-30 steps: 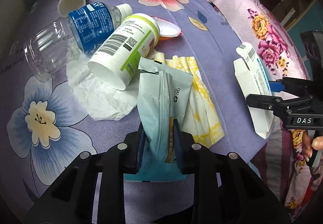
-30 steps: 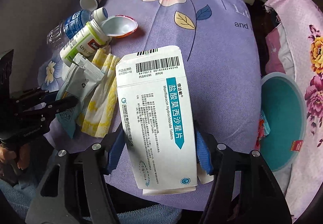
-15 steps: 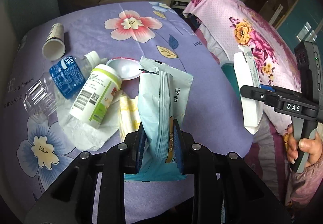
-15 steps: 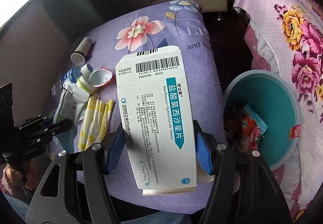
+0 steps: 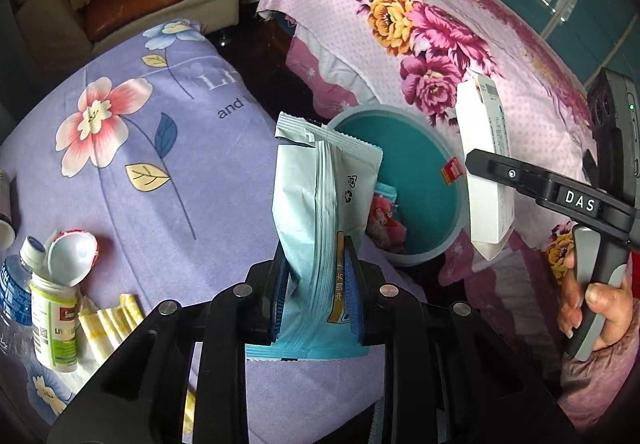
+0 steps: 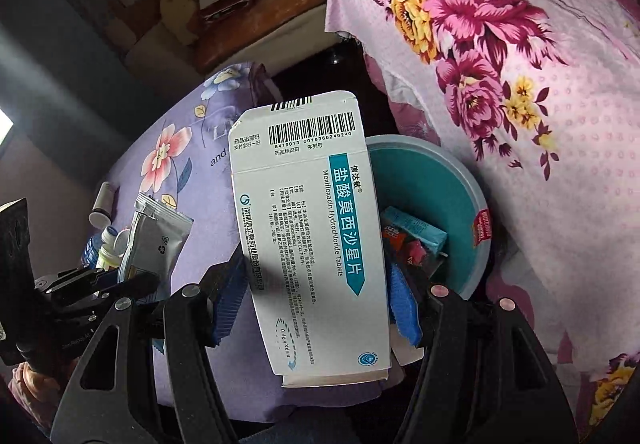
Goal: Collect trash
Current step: 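Carry the medicine box and sachet over the wastebasket and release both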
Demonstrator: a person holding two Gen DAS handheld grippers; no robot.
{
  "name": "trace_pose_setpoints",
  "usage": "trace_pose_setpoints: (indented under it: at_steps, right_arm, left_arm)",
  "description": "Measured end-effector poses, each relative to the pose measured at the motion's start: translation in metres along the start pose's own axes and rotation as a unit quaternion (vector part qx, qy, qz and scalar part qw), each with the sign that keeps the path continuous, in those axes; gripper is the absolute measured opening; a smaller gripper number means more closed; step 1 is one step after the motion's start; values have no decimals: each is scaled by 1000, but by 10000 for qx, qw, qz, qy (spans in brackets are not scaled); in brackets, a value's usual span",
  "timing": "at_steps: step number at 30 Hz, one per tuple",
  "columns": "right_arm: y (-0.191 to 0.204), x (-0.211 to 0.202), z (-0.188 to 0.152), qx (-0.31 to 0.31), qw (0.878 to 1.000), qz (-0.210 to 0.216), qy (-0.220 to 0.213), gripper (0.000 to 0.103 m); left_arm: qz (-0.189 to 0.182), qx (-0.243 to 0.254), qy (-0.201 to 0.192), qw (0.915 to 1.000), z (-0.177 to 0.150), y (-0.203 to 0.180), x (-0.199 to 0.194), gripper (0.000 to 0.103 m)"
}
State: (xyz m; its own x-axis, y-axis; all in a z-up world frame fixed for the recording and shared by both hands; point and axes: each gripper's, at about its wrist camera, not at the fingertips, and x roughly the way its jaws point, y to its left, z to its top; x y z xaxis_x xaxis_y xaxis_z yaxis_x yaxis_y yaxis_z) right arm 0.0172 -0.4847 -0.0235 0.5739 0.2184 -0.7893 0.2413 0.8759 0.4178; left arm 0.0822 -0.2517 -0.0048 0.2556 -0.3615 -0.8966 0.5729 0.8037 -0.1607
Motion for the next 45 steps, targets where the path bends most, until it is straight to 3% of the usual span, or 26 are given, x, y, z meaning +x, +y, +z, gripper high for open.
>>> trace_pose_setpoints:
  at_steps: [11,20,21,25,28,34,45]
  right_arm:
    - [-53,4,-3,422,9990,-117,40,61]
    - [-68,8,0,570,9983,-139,43,61]
    - [-68,8,0,564,9983,-137,49,61]
    - [-63,11,3,535,9984,-156,58,61]
    - [-59,14,4,497,9985,-179,105,61]
    - [-54,24,4,487,9981,-285,229,64]
    - [-31,44,0,396,9968,-409,562,75]
  left_arm:
    - [-57,367,310,9988,34,-58,53,26]
    - [5,373,378,9986,45,-65,70,29]
    - [5,337,388,9987,46,-63,71,33]
    - [144,233,291,9992,45,-55,68,71]
    - [165,177,227,9995,41,-47,62,83]
    - [150,142,232,9995,24,-28,52,91]
    - [-48,-250,347,9991,-12,15,36,92]
